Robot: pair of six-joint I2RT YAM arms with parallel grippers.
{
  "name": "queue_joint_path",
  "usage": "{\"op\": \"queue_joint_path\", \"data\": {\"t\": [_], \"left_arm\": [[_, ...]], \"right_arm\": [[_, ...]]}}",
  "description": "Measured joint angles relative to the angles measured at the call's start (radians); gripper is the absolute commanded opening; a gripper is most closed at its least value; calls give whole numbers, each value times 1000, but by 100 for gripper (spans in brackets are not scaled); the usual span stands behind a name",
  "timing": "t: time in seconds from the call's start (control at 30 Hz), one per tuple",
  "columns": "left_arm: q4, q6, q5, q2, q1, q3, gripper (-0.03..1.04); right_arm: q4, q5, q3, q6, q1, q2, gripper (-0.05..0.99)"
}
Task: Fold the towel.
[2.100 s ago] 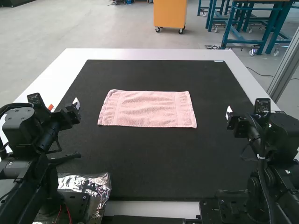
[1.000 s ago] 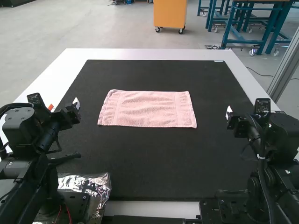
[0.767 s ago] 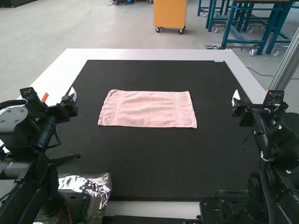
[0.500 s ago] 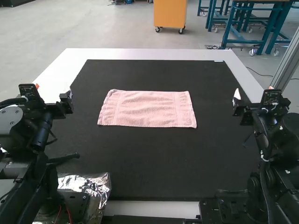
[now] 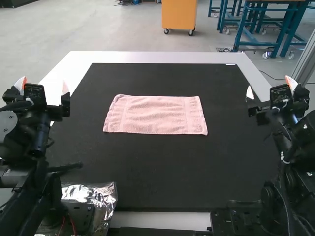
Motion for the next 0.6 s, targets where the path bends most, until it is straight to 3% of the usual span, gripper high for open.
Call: {"op": "queue_joint_path", "data": {"t": [0.17, 0.37, 0.47, 0.6], "left_arm": [[-30, -5, 0, 240, -5, 239, 96], [-287, -156, 29, 742, -7, 535, 96], [-306, -213, 55, 961, -8, 576, 96], [-334, -254, 99, 1168, -8, 618, 96]], "right_arm": [[3, 6, 283, 153, -1, 353, 91], [-94, -5, 457, 323, -4, 710, 91], [-160, -42, 496, 390, -4, 889, 91], [-240, -102, 547, 437, -2, 1132, 91]]}}
